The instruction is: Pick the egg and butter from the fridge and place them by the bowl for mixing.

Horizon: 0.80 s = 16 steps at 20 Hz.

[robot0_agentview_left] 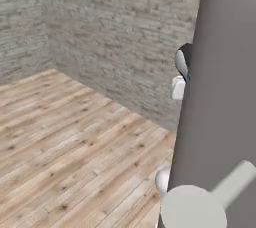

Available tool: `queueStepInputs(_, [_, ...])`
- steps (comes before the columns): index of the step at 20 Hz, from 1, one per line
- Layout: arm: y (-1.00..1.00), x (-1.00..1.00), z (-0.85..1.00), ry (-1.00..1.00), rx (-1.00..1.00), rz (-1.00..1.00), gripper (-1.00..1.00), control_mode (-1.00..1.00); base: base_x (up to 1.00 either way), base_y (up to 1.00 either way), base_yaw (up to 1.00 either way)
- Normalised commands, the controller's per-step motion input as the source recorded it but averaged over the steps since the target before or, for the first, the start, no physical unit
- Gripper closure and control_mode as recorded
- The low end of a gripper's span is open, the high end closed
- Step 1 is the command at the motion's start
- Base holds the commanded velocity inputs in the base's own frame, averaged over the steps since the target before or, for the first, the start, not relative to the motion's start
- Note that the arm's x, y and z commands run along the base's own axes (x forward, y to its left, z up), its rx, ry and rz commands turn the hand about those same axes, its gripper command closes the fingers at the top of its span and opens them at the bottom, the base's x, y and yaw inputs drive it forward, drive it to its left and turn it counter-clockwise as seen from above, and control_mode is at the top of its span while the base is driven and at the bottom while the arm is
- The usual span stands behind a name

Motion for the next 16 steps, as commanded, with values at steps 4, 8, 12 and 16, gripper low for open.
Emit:
queueStepInputs(4, [0.00, 0.00, 0.00, 0.00, 0.00, 0.00, 1.00, 1.00, 0.40, 0.00, 0.78])
queueStepInputs(8, [0.00, 0.00, 0.00, 0.00, 0.00, 0.00, 1.00, 1.00, 0.48, 0.00, 0.71])
queueStepInputs(12, [0.00, 0.00, 0.00, 0.00, 0.00, 0.00, 1.00, 1.00, 0.68, 0.02, 0.52])
queueStepInputs(16, [0.00, 0.00, 0.00, 0.00, 0.00, 0.00, 1.00, 1.00, 0.82, 0.03, 0.39])
